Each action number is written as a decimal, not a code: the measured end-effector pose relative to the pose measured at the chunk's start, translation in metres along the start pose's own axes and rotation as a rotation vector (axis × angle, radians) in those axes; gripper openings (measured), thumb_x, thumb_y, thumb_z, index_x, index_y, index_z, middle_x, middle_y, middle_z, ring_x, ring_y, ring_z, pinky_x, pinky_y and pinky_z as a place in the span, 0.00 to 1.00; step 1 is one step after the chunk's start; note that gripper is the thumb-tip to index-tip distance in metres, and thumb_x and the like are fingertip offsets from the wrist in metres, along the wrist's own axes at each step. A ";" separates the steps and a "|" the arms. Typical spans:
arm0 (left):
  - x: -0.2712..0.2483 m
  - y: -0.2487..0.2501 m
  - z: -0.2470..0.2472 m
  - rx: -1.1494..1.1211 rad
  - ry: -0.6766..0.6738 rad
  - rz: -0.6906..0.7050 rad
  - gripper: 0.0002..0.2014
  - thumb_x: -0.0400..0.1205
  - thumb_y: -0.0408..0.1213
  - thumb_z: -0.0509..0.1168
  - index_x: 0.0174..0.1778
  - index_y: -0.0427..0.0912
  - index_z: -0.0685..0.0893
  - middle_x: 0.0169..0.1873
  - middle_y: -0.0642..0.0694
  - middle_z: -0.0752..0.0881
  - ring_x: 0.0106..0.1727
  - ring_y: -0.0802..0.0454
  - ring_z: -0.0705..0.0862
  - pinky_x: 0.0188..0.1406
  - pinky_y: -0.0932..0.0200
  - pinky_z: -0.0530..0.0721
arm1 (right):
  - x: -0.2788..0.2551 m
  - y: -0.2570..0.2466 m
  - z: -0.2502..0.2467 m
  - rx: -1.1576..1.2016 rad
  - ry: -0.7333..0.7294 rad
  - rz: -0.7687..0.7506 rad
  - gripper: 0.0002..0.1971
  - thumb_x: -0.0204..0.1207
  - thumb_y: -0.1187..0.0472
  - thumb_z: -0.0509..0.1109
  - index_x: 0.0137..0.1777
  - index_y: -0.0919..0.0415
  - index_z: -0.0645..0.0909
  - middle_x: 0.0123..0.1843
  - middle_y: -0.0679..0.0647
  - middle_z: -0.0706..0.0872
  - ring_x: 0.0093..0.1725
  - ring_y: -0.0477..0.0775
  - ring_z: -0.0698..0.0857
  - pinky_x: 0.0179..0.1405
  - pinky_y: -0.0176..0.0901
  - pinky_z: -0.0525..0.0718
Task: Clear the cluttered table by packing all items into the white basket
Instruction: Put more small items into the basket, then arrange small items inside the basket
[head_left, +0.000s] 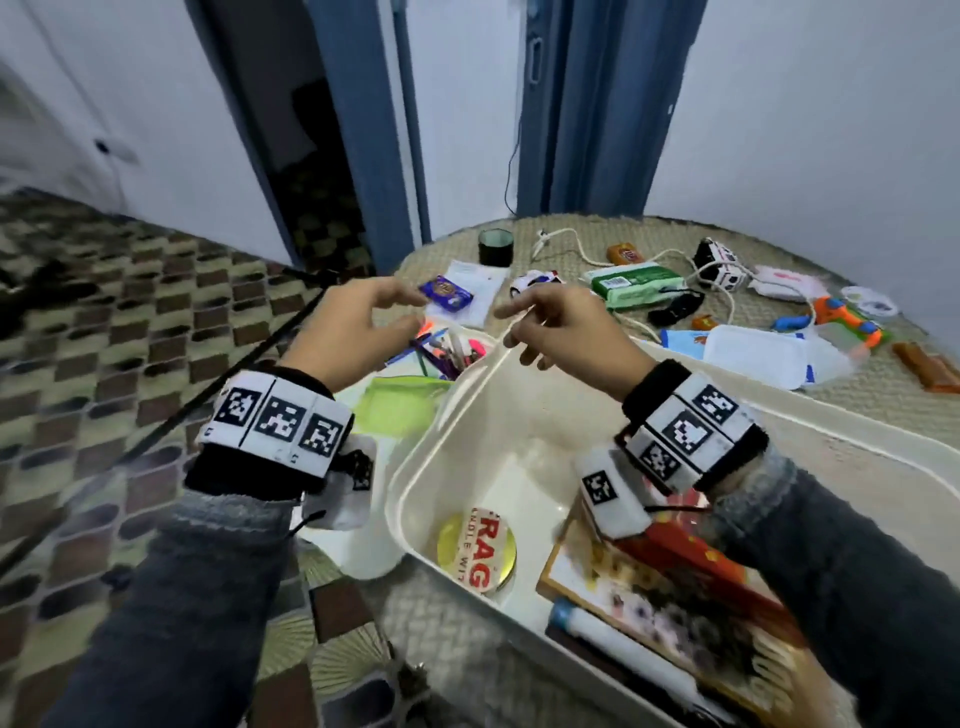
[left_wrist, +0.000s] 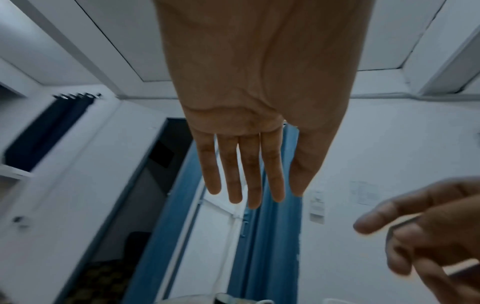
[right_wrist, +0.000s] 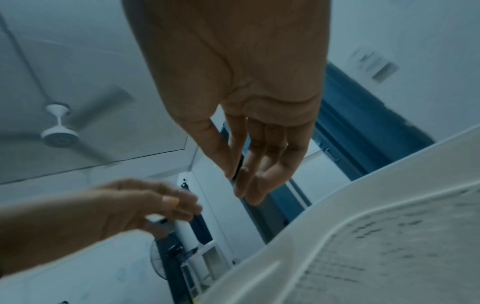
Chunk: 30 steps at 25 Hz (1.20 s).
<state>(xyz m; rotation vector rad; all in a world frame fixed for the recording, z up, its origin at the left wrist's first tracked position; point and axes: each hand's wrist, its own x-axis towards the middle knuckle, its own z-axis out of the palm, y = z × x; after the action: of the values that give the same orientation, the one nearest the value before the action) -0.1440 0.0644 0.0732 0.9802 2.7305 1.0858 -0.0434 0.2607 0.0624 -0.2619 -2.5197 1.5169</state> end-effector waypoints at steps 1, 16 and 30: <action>-0.012 -0.016 -0.012 -0.029 0.017 -0.039 0.10 0.79 0.37 0.69 0.56 0.44 0.87 0.50 0.50 0.87 0.55 0.48 0.85 0.49 0.64 0.79 | 0.010 -0.012 0.013 0.033 -0.019 -0.004 0.12 0.75 0.74 0.64 0.52 0.60 0.83 0.42 0.63 0.88 0.31 0.54 0.83 0.25 0.36 0.78; -0.132 -0.260 -0.124 -0.153 0.155 -0.344 0.08 0.80 0.34 0.69 0.54 0.43 0.87 0.51 0.49 0.87 0.56 0.53 0.83 0.56 0.59 0.78 | 0.084 -0.118 0.311 0.174 -0.277 0.104 0.09 0.78 0.69 0.65 0.41 0.56 0.81 0.34 0.53 0.84 0.21 0.41 0.80 0.20 0.31 0.75; -0.130 -0.403 -0.134 -0.299 0.089 -0.497 0.12 0.81 0.31 0.65 0.58 0.47 0.82 0.51 0.53 0.85 0.53 0.63 0.82 0.48 0.74 0.79 | 0.120 0.009 0.411 0.222 -0.301 0.460 0.09 0.78 0.72 0.65 0.51 0.62 0.84 0.41 0.59 0.87 0.30 0.51 0.82 0.28 0.40 0.80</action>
<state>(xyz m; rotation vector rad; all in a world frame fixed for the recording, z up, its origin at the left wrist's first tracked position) -0.2933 -0.3149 -0.1045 0.2005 2.5515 1.3887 -0.2621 -0.0558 -0.1263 -0.6614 -2.5976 2.1346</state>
